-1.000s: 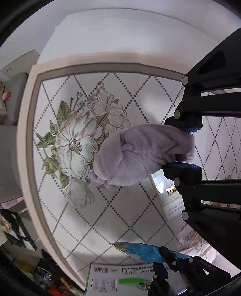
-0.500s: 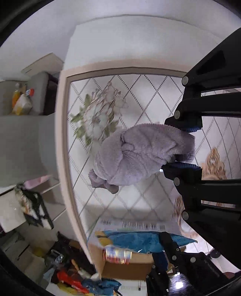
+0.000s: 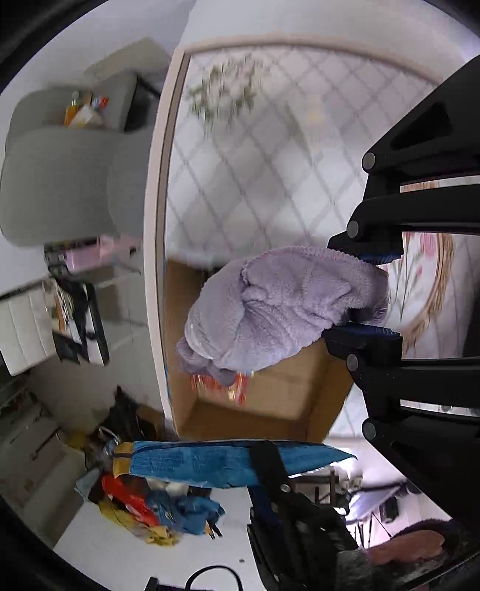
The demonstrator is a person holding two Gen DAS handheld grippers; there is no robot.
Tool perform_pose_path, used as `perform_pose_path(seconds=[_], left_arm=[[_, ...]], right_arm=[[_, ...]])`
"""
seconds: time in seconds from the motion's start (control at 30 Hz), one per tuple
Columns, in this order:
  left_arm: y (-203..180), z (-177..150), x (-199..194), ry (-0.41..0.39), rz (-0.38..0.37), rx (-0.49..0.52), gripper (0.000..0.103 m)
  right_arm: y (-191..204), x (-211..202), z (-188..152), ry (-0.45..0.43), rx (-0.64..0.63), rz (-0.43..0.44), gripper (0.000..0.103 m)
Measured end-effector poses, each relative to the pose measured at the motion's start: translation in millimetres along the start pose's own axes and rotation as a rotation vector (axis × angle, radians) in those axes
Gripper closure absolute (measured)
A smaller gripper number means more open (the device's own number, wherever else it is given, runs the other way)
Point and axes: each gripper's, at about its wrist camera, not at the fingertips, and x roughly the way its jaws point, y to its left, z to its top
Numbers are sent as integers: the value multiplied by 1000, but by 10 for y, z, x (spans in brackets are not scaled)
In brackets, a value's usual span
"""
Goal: Organize soft objects
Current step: 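Carry the blue bag and lavender cloth into the box and release both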
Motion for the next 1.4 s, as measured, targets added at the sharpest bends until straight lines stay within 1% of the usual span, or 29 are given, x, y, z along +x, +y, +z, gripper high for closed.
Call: perform_pose_path(seconds=[0.1,0.17,0.27,0.43,0.5,0.6,0.73,0.8,0.83,0.87,0.9,0.93,0.97,1.0,1.17,1.2,1.23,1.27,1.3,1.33,1.4], left_arm=[[492,-92,94,30,14,-86,88],[736,-132,212,57,14,-133,88],[1063,-186,540,126,17,-191,88],[1274,-256,1036,231,18,-231,88],[1334,-278,1211,264,14,-254,88],[1351,-293,1378,303,12,-256,87],[1347,-289,1490,322,22,-243,86],[1341,-286,1471,324,10,-251,85],[1349,-282,1454,317,22,-260,85],[1361,-287,1435,304,30,-270,83],[1367,-288,1407,292,31,-276,79],[1352,-293,1382,290,35,-273,78],[1333,-297,1369,296,38,-265,78],[1311,-301,1356,297,40,-258,76],[1177,-326,1156,254,83,-222,66],[1163,-326,1110,243,84,-220,60],[1177,-342,1079,231,84,-220,50],[1193,-354,1023,217,86,-222,43],[1226,-339,942,195,88,-221,27],[1223,-375,894,174,97,-218,19],[1228,-398,769,130,112,-219,17]], right_arm=[[370,236,0,16,17,22,76],[553,378,1,33,31,35,76],[782,647,-13,62,61,40,76],[1022,1122,-11,104,105,14,76],[1007,1254,8,120,122,3,76],[1028,1463,38,146,141,-4,76],[1080,1701,57,187,147,-5,76],[1049,1800,76,209,149,-5,72],[1048,1848,86,220,144,-16,72],[1052,1891,93,227,140,-24,67],[1053,1903,91,226,140,-31,58],[1051,1906,92,222,137,-42,50],[1047,1893,98,215,131,-61,29],[1039,1881,123,206,123,-71,12],[1083,1764,151,166,85,-142,12],[1087,1719,136,156,79,-164,12],[1101,1671,130,145,73,-188,12],[1105,1611,111,137,69,-202,12],[1105,1569,92,130,65,-214,12],[1106,1536,76,120,62,-228,11],[1094,1468,39,96,60,-245,10]])
